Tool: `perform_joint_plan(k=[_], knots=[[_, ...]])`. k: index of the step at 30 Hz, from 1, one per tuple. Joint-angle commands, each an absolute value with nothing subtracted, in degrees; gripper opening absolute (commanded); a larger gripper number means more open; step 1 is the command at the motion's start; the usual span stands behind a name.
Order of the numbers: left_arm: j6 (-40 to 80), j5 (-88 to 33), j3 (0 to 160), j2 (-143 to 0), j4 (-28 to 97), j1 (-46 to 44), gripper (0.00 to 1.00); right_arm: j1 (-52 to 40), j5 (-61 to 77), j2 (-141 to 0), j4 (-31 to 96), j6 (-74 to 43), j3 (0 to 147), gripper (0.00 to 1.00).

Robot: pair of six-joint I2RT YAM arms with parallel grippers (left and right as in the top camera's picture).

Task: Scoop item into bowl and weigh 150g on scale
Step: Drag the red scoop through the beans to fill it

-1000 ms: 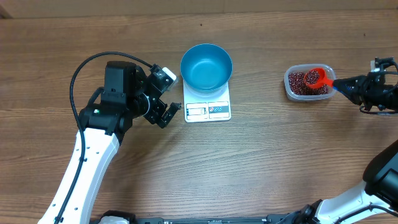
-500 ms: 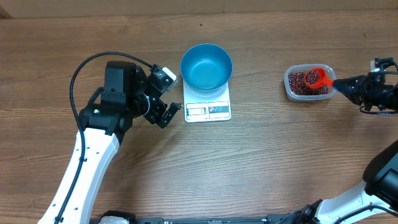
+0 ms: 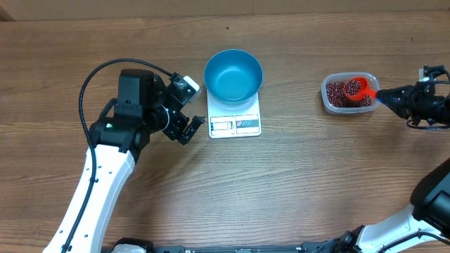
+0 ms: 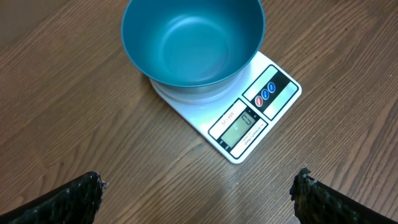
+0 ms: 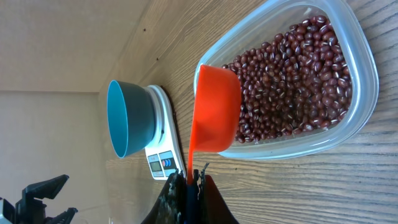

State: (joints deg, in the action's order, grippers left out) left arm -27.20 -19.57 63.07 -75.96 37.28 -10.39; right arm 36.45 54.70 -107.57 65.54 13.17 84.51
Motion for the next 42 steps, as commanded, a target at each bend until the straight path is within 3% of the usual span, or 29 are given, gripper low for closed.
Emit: perform_joint_plan(k=[1,42], knots=[[-27.9,-20.6,64.3,-76.2,37.3,-10.2,1.00,36.7,56.7,-107.5,65.5,13.7,84.3,0.04],[-27.9,-20.6,64.3,-76.2,37.3,-10.2,0.99,36.7,59.2,-107.5,67.3,13.6,84.5,0.04]])
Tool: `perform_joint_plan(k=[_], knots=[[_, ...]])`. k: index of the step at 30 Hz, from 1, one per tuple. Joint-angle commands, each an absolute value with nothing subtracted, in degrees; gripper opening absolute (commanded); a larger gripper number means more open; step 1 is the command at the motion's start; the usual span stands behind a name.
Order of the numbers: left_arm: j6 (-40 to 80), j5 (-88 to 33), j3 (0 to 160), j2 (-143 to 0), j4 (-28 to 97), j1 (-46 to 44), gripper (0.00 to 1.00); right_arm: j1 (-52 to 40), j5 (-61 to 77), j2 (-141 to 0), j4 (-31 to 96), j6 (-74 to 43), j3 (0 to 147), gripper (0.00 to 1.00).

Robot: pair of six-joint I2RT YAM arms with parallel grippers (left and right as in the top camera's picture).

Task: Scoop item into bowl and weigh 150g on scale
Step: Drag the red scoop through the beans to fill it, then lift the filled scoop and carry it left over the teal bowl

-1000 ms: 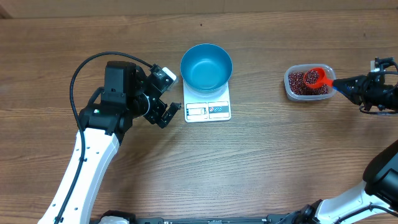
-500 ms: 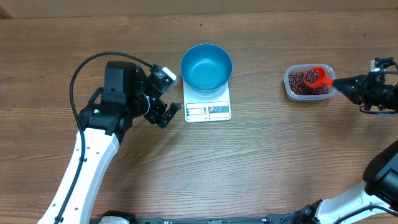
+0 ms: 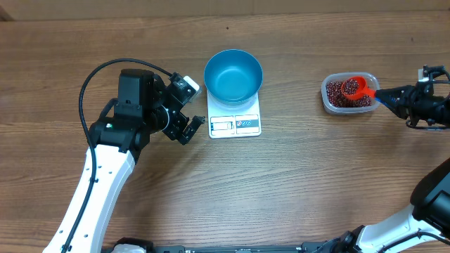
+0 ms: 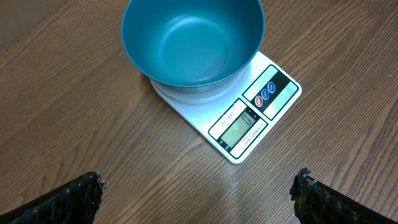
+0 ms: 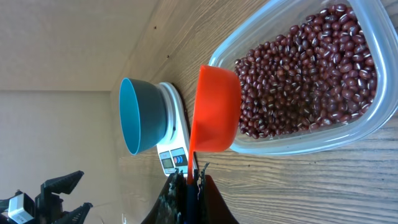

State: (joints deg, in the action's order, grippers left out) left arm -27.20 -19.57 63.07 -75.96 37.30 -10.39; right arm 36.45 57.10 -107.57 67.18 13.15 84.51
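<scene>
An empty blue bowl (image 3: 233, 75) stands on the white scale (image 3: 235, 124) at mid table; both show in the left wrist view, bowl (image 4: 193, 40) and scale (image 4: 249, 121). My left gripper (image 3: 187, 126) is open just left of the scale, fingertips (image 4: 81, 193) wide apart over bare wood. My right gripper (image 5: 189, 177) is shut on the handle of an orange scoop (image 5: 216, 109), whose cup holds red beans and hangs over the clear tub of red beans (image 3: 348, 93).
The tub (image 5: 305, 74) sits at the far right of the wooden table (image 3: 295, 183). The left arm's black cable loops over the table at the back left. The table's far edge runs along the top of the overhead view.
The scoop has shifted a little, its cup now sitting slightly further left and higher over the tub. The left arm, bowl and scale have not moved.
</scene>
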Motion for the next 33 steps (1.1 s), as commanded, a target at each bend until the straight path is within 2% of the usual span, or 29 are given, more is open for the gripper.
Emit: perform_joint_plan(k=[1,10,16,28,33], knots=[[-27.9,-20.6,64.3,-76.2,37.3,-10.2,1.00,36.7,59.2,-107.5,67.5,14.0,84.5,0.04],[-27.9,-20.6,64.3,-76.2,37.3,-10.2,1.00,36.5,59.5,-107.5,69.1,15.7,84.6,0.04],[-27.9,-20.6,64.3,-76.2,37.3,-10.2,1.00,33.3,61.2,-107.5,74.7,20.0,87.7,0.04],[-27.9,-20.6,64.3,-76.2,37.3,-10.2,1.00,13.4,75.8,-107.3,71.7,19.2,89.0,0.04],[-27.9,-20.6,64.3,-76.2,37.3,-10.2,1.00,6.6,74.6,-107.3,63.5,10.7,89.0,0.04]])
